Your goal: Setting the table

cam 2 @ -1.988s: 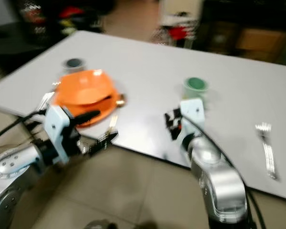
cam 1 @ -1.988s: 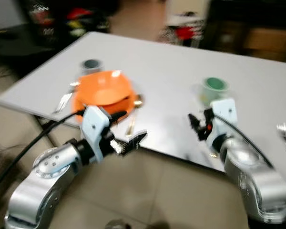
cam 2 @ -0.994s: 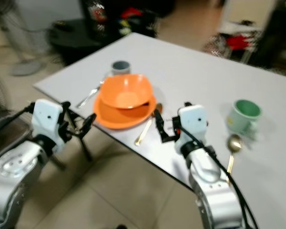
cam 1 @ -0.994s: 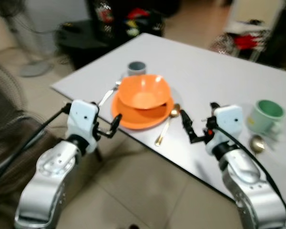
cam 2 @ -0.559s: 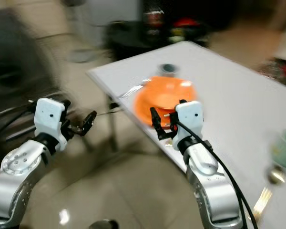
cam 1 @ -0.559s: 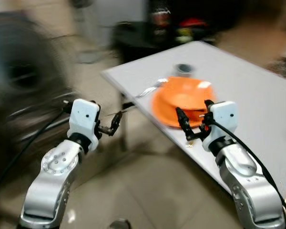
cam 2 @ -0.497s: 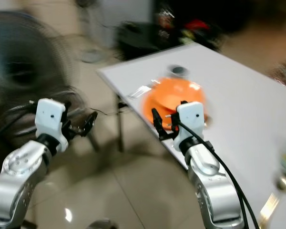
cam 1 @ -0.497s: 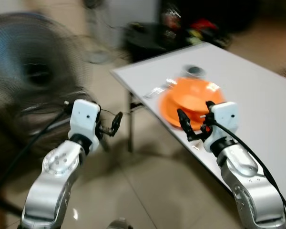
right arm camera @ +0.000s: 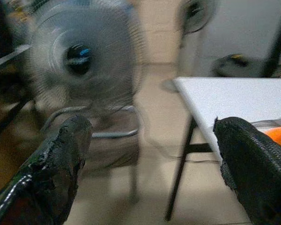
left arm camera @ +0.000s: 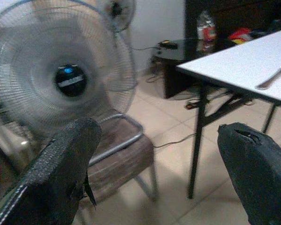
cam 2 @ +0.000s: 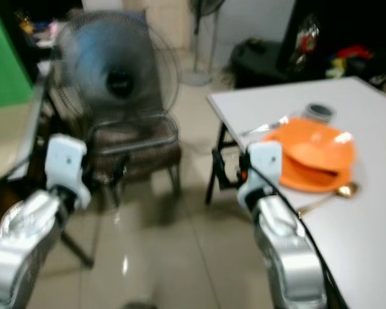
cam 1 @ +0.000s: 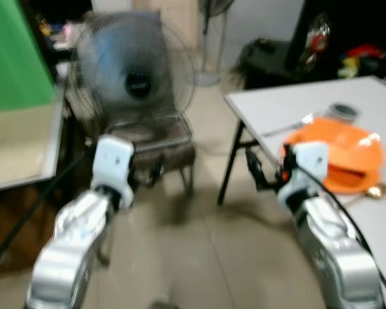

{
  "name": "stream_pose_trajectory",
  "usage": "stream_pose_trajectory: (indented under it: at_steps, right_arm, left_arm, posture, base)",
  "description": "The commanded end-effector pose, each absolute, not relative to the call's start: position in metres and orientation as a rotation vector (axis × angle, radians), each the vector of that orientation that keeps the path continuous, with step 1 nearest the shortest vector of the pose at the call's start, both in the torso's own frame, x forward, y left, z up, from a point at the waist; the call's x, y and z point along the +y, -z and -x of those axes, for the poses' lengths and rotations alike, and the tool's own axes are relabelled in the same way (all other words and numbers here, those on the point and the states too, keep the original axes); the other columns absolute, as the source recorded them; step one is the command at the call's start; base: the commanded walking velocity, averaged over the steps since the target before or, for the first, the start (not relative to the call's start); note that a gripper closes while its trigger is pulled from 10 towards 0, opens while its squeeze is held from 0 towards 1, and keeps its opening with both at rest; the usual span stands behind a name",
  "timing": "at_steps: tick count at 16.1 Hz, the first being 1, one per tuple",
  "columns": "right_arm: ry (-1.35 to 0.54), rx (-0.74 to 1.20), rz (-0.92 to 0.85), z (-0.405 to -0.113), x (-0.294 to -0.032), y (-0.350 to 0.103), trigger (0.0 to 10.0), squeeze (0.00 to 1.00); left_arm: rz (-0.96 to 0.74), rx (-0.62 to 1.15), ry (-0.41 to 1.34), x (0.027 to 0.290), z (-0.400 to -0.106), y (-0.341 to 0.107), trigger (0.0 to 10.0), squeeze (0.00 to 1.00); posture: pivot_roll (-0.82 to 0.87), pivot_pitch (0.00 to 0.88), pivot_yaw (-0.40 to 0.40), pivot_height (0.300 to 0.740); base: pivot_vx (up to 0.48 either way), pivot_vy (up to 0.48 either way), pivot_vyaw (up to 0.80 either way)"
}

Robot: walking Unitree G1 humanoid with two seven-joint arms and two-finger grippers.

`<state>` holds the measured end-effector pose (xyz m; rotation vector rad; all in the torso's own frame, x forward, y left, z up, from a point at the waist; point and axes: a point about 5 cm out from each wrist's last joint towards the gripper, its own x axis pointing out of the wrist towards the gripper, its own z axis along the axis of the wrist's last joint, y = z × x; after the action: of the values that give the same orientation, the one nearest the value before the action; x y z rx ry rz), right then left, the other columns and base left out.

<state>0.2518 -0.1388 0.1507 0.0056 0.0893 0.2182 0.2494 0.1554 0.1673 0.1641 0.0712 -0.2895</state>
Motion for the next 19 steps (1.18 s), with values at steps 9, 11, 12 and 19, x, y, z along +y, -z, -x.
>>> stream_pose_trajectory:
  at_steps: [9,11,12,19]
  right_arm:
    - [-0.204,0.12,-0.018,-0.245,-0.141,-0.146,10.0,1.0]
    - [-0.205,0.122,-0.02,-0.242,-0.143,-0.146,10.0,1.0]
    - [-0.202,0.126,-0.018,-0.242,-0.146,-0.145,10.0,1.0]
    - [-0.177,0.134,-0.035,-0.239,-0.147,-0.142,10.0,1.0]
  left_arm:
    - [-0.198,0.094,0.283,0.159,-0.251,-0.166,10.0,0.0]
    - [-0.192,0.085,0.276,0.156,-0.25,-0.166,10.0,0.0]
    - [-0.19,0.084,0.283,0.154,-0.248,-0.166,10.0,0.0]
    - [-0.188,0.086,0.298,0.155,-0.25,-0.168,10.0,0.0]
  posture:
    - [0.11,0.0,0.001,0.74]
    - [0.11,0.0,-0.002,0.74]
    - [0.11,0.0,-0.004,0.74]
    - [0.1,0.0,0.019,0.74]
  base:
    - [0.0,0.0,0.8]
    - [0.0,0.0,0.8]
    - [0.0,0.0,0.8]
    - [0.0,0.0,0.8]
